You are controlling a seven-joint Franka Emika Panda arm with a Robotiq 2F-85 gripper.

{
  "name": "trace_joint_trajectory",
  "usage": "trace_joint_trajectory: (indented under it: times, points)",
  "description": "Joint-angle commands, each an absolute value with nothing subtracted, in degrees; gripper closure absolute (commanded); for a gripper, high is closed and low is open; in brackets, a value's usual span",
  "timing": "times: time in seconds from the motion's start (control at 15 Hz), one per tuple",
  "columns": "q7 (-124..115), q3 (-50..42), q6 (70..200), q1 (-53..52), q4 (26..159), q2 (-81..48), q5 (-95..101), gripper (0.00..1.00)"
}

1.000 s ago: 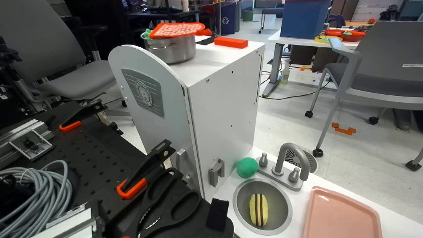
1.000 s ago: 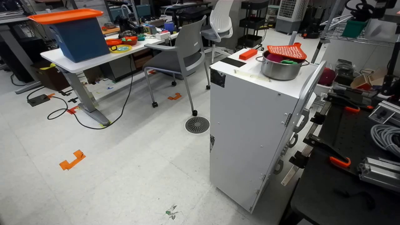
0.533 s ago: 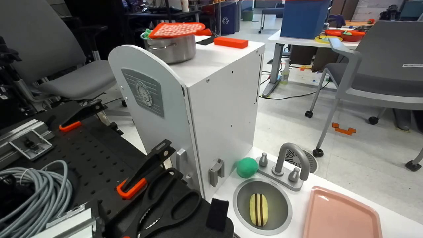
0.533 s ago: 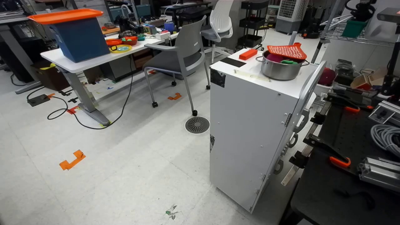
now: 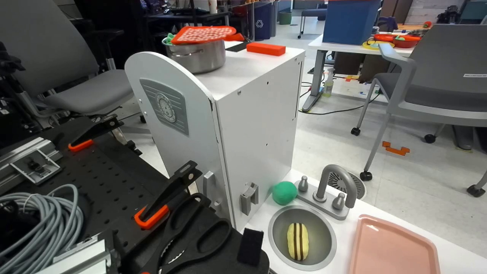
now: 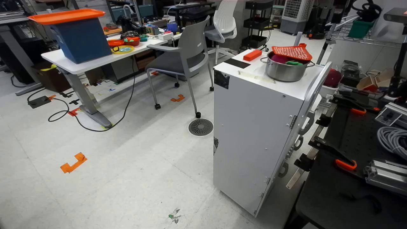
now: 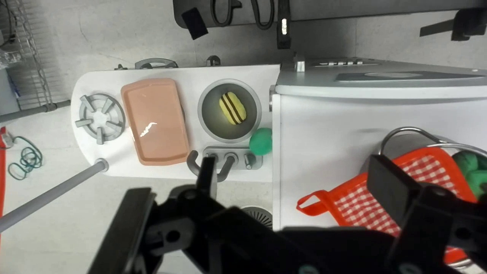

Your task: Take the plush toy out of the pot

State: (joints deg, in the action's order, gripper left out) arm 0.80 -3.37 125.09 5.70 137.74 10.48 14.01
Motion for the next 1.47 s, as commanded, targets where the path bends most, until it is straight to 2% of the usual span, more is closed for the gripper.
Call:
trace_joint_trajectory:
  times: [0.0,0.53,1.2,1.4]
  points:
    - [0.5,-2.3,126.5,4.1,136.8,6.7,14.1,0.00]
    - [3.0,-1.7,129.3,2.5,137.1,4.4,12.6,0.00]
    - [14.3,-2.3,125.6,1.1,141.6,19.5,4.3,0.00]
    - [13.0,-2.1,125.1,1.4,140.5,18.4,5.5,0.00]
